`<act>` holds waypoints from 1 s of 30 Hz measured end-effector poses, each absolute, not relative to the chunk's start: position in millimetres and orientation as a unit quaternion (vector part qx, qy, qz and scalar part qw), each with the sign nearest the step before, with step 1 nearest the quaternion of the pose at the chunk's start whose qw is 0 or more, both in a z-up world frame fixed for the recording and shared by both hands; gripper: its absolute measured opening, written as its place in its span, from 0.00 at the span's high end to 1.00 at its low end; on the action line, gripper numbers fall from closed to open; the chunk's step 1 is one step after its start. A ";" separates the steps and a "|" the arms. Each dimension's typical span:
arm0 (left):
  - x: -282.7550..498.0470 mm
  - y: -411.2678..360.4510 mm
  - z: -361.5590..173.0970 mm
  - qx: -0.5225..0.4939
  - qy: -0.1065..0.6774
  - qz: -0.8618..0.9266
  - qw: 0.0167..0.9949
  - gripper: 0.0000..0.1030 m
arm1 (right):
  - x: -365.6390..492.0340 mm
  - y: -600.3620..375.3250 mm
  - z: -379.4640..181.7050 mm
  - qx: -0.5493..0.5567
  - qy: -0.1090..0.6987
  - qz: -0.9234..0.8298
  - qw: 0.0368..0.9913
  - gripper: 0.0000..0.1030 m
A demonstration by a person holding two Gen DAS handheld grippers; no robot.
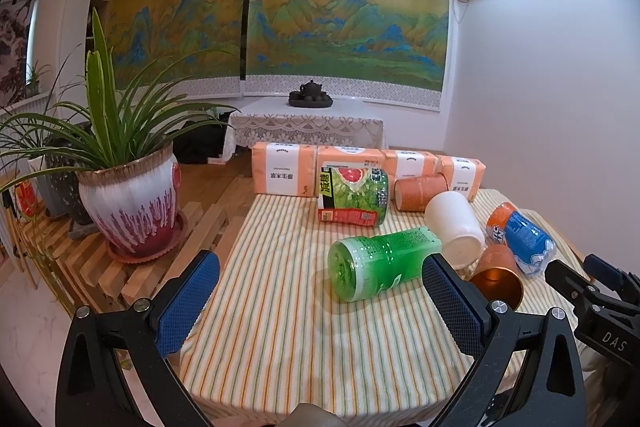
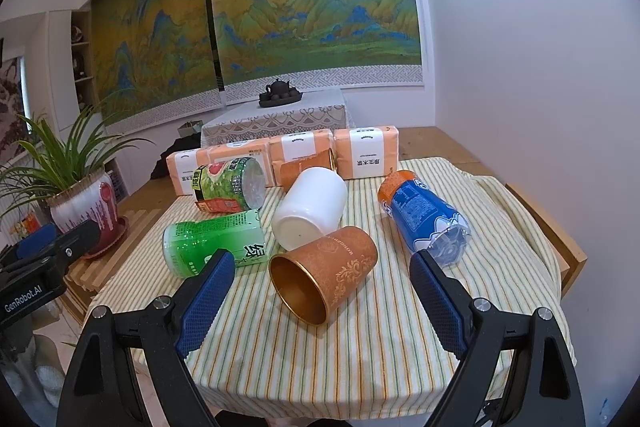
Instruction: Flip cup upside down
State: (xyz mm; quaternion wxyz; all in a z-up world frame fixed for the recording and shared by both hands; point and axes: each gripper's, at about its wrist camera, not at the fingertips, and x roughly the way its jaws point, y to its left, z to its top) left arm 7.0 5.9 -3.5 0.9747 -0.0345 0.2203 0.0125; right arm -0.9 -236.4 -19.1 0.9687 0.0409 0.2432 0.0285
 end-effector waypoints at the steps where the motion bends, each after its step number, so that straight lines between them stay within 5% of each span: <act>1: 7.2 6.2 -3.7 -0.035 0.221 0.013 0.975 0.00 | -1.0 -236.4 -19.4 0.042 0.244 0.029 0.968 0.16; 30: 31.3 7.7 -10.4 -0.012 0.232 0.001 0.973 0.00 | 8.8 -230.7 -23.6 0.043 0.255 0.037 0.965 0.16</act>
